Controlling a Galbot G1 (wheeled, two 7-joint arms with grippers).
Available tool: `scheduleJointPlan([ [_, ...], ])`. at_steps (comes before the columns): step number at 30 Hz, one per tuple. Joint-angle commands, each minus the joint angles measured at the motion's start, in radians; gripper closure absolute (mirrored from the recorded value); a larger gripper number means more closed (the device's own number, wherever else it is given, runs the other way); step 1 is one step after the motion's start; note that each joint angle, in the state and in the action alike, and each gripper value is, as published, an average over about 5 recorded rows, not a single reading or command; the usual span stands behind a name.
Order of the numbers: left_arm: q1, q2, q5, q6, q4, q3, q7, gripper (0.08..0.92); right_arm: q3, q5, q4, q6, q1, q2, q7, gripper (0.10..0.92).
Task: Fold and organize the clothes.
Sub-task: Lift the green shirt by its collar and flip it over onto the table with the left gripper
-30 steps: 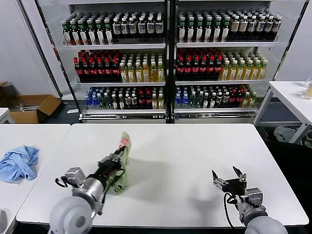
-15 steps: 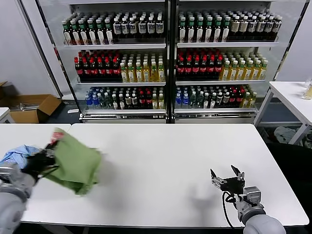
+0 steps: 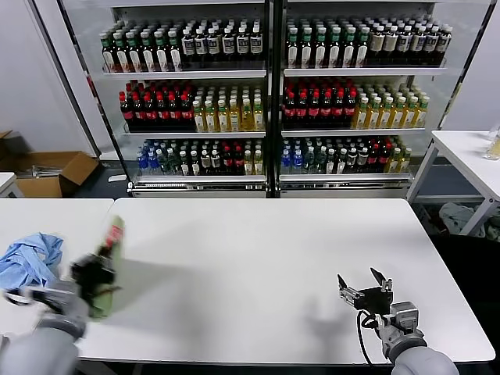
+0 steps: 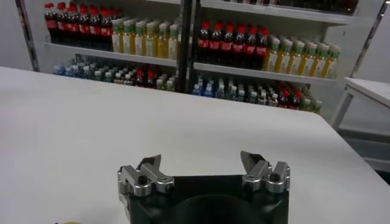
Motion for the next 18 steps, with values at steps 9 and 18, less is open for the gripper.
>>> scheduleJointPlan([
  [9,-0.245,-0.386,0.037,-0.024,0.145,0.405,-0.227,0.903,0.001,-0.011,0.009,0.0,-0.008,0.015,0.0,0.203],
  [18,-0.285,-0.397,-0.135,-0.019,0.165,0.419,-0.269,0.903,0.013,-0.011,0.011,-0.001,-0.004,0.016,0.0,0.202],
])
